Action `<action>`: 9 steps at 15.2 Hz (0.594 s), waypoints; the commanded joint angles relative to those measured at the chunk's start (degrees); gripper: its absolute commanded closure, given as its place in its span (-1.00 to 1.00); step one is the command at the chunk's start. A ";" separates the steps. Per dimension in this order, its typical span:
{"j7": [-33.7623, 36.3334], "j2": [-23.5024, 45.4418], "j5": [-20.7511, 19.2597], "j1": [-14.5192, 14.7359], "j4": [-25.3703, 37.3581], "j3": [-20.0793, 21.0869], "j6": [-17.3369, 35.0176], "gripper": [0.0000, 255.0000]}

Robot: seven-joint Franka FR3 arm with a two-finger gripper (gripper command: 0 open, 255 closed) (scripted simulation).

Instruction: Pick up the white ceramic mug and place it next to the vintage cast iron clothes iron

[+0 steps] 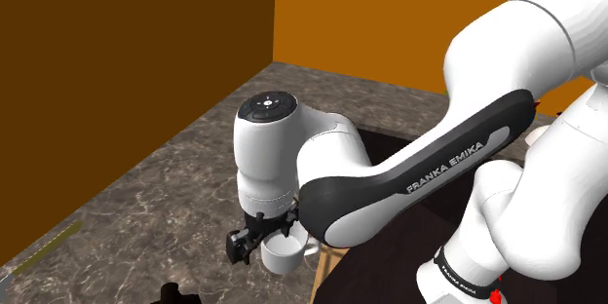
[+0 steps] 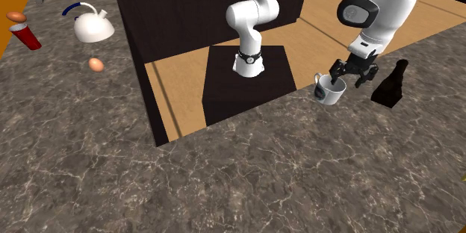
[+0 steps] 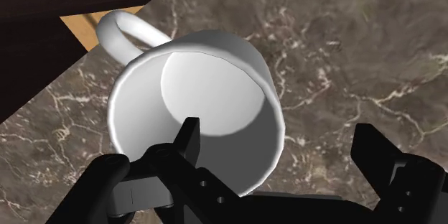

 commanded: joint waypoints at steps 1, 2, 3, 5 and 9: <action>-0.75 -2.02 1.14 0.20 1.84 -0.07 -3.74 -1.00; -1.05 -2.82 1.54 0.28 2.68 -0.16 -5.30 -1.00; -1.05 -2.82 1.53 0.29 2.68 -0.17 -5.30 -1.00; -1.05 -2.82 1.54 0.29 2.67 -0.17 -5.30 -1.00; -1.05 -2.82 1.53 0.29 2.68 -0.17 -5.30 -1.00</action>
